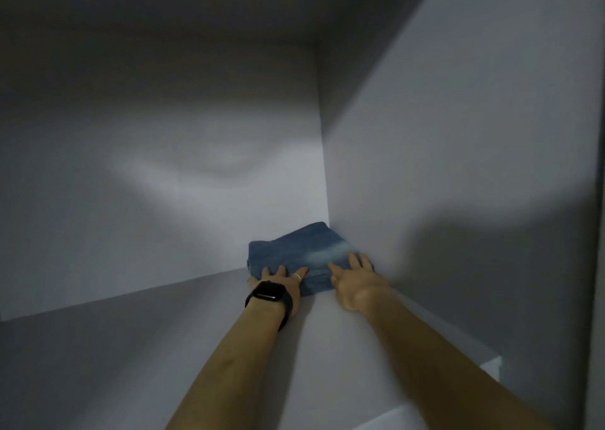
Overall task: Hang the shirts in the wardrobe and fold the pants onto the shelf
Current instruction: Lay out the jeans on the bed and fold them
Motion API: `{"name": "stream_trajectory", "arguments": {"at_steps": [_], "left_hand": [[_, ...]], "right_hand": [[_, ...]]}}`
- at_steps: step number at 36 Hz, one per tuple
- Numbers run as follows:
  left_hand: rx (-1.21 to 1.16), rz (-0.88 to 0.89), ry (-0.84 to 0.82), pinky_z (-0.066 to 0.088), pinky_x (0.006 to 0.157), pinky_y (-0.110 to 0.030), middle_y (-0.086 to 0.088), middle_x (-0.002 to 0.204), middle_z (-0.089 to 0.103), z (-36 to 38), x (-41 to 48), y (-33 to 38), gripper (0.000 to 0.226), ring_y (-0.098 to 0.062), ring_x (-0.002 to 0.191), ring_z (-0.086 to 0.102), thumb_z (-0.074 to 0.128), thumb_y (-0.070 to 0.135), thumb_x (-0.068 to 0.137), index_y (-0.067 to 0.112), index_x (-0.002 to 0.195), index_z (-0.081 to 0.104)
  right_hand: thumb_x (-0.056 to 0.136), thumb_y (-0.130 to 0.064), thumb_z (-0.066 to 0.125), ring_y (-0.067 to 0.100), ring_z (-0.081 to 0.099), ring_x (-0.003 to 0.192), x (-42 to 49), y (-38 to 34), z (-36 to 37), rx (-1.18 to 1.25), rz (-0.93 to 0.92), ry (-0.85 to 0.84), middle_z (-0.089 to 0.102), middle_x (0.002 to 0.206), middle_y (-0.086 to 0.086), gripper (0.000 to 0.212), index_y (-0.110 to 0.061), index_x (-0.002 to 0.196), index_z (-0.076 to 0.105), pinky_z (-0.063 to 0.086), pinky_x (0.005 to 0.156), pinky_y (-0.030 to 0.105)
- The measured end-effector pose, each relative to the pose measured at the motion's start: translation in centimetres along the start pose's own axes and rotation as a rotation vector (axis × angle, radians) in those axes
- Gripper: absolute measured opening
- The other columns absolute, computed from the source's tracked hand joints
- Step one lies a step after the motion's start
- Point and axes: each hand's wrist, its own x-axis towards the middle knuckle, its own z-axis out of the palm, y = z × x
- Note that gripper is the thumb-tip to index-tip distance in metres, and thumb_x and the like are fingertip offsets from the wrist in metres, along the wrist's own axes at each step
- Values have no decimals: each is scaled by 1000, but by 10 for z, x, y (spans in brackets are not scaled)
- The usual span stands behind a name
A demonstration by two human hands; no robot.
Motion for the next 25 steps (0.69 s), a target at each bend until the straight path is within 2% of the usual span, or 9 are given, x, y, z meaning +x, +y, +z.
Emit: {"name": "stream_trajectory", "arguments": {"at_steps": [3, 7, 9, 11, 14, 19, 22, 25], "left_hand": [[-22, -14, -9, 6, 119, -65, -5, 168, -1, 0, -8, 4, 85, -39, 153, -1, 50, 27, 97, 40, 158, -7], [-92, 35, 89, 4, 120, -64, -8, 166, 10, -11, -19, 9, 76, -32, 153, 5, 47, 25, 93, 30, 159, 10], [-136, 97, 132, 10, 120, -61, -7, 162, 22, -17, -29, 16, 72, -30, 150, 16, 49, 23, 91, 27, 157, 21], [-163, 194, 158, 23, 118, -55, -5, 155, 36, -25, -45, 25, 68, -29, 143, 32, 51, 22, 89, 29, 153, 31], [-184, 343, 247, 40, 110, -43, -3, 150, 48, -36, -78, 41, 60, -27, 133, 47, 51, 26, 92, 31, 150, 38], [-267, 598, 482, 49, 96, -43, -1, 144, 53, -47, -162, 95, 49, -26, 128, 51, 48, 36, 100, 32, 148, 42], [-477, 768, 591, 50, 88, -36, 5, 133, 59, -34, -224, 136, 40, -21, 119, 54, 48, 38, 101, 37, 140, 50], [-622, 933, 550, 49, 80, -27, 14, 129, 62, -4, -293, 191, 34, -14, 113, 57, 52, 41, 99, 42, 133, 55]], "right_hand": [[108, -39, 31, 35, -5, 154, -17, 1, 0, -26, 15, 47, -10, 169, 5, 59, -40, 160, 3, 19, 121, 55], [105, -31, 40, 36, 15, 149, -53, 8, -9, 23, -25, 157, 0, 168, 3, 67, -35, 161, 5, 33, 116, 50], [103, -33, 44, 34, 18, 149, -78, 14, -17, 74, -52, 186, 2, 169, 1, 68, -35, 161, 8, 32, 117, 47], [102, -39, 47, 31, 19, 150, -112, 21, -24, 114, -61, 237, 7, 169, 0, 67, -36, 161, 15, 30, 119, 44], [100, -40, 51, 27, 29, 147, -183, 38, -22, 187, -62, 402, 26, 165, -3, 60, -38, 156, 30, 35, 116, 38], [98, -31, 60, 23, 56, 126, -323, 74, -15, 322, -55, 765, 58, 142, -7, 39, -30, 138, 60, 42, 105, 28], [98, -25, 65, 15, 59, 120, -404, 90, -12, 333, 4, 885, 64, 133, -9, 34, -27, 132, 65, 43, 102, 23], [99, -28, 63, 7, 60, 118, -495, 109, 3, 352, 121, 945, 65, 128, -15, 32, -29, 131, 65, 49, 98, 27]]}}
